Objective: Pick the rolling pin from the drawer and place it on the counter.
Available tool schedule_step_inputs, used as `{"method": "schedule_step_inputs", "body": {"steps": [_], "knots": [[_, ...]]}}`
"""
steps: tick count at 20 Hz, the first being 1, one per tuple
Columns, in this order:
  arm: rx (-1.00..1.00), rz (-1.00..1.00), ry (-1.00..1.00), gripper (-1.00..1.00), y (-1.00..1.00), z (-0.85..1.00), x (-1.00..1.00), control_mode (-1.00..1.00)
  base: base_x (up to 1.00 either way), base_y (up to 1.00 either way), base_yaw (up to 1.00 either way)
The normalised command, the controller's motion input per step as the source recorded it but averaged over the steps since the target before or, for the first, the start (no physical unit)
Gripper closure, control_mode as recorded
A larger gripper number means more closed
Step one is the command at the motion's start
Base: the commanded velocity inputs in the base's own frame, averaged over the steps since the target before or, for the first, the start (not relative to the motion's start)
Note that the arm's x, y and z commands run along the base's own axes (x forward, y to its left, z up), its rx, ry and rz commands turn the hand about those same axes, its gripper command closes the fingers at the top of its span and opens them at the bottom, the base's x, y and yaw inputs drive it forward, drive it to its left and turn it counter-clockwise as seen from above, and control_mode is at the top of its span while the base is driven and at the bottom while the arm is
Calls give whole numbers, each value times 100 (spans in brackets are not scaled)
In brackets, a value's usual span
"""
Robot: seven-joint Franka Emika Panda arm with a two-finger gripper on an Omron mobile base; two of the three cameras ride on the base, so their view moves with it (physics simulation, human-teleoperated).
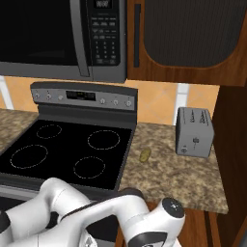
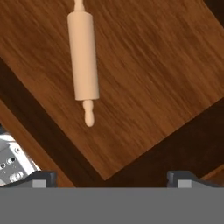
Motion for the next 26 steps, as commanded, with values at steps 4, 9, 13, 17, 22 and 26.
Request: {"method": "schedule_step_inputs", "body": {"steps": [4,9,13,17,22,26], "knots": [[-2,0,1,-100,0,1,18,-100,0,0,0],[0,0,1,-100,-6,0,13,-100,0,0,0],[-1,0,3,-100,6,10,26,-100,0,0,0],[-1,-3,4,-100,3,5,28,-100,0,0,0],[0,-3,3,-100,0,2,46,-100,0,0,0],[0,0,0,-100,-1,0,46,-100,0,0,0]]}}
